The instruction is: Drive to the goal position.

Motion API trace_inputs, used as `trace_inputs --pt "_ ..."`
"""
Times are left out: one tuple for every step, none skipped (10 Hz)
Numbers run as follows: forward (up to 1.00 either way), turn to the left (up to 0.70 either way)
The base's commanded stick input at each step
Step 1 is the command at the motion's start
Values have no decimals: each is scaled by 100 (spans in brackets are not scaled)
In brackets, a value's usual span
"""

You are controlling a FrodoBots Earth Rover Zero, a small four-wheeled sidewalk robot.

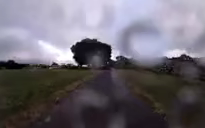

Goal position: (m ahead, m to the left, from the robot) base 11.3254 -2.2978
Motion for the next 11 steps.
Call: trace_inputs --pt "70 0" --pt "70 0" --pt "70 0" --pt "70 0" --pt "70 0" --pt "70 0" --pt "70 0" --pt "70 0" --pt "70 0" --pt "70 0" --pt "70 0"
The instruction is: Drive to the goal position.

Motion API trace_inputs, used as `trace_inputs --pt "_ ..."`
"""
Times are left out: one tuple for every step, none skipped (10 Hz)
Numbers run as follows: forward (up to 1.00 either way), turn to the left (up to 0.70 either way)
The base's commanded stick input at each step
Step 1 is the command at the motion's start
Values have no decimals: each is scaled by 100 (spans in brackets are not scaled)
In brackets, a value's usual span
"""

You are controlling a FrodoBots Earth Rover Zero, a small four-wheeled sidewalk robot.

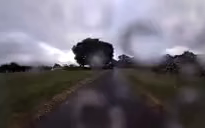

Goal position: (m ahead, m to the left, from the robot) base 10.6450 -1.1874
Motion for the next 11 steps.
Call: trace_inputs --pt "70 0" --pt "70 0" --pt "70 0" --pt "70 0" --pt "70 0" --pt "70 0" --pt "70 -3" --pt "70 -9" --pt "70 -14" --pt "70 -14" --pt "70 -14"
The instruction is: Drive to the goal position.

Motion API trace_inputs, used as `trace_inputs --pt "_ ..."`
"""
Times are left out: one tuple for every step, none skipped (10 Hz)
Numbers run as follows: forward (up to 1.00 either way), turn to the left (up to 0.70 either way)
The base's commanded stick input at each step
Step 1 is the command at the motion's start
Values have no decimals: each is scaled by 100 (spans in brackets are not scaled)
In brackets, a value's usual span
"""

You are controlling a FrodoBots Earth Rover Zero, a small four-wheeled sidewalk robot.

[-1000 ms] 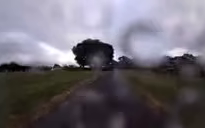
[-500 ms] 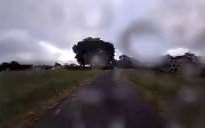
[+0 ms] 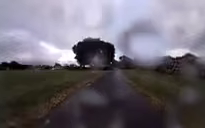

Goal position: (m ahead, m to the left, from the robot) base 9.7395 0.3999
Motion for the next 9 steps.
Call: trace_inputs --pt "70 -14" --pt "70 -14" --pt "70 -9" --pt "70 -2" --pt "70 0" --pt "70 0" --pt "70 0" --pt "70 0" --pt "70 0"
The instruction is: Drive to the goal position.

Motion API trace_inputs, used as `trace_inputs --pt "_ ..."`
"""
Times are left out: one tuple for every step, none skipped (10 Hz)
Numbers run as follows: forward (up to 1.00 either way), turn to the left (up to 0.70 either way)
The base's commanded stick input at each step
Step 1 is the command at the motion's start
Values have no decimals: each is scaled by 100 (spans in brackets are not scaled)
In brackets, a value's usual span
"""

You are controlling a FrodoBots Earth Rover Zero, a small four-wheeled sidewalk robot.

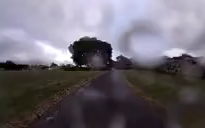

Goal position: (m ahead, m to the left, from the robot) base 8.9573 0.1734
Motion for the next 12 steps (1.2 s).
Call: trace_inputs --pt "70 0" --pt "70 0" --pt "70 0" --pt "70 0" --pt "70 0" --pt "70 0" --pt "70 0" --pt "70 0" --pt "70 0" --pt "70 0" --pt "70 -5" --pt "70 -12"
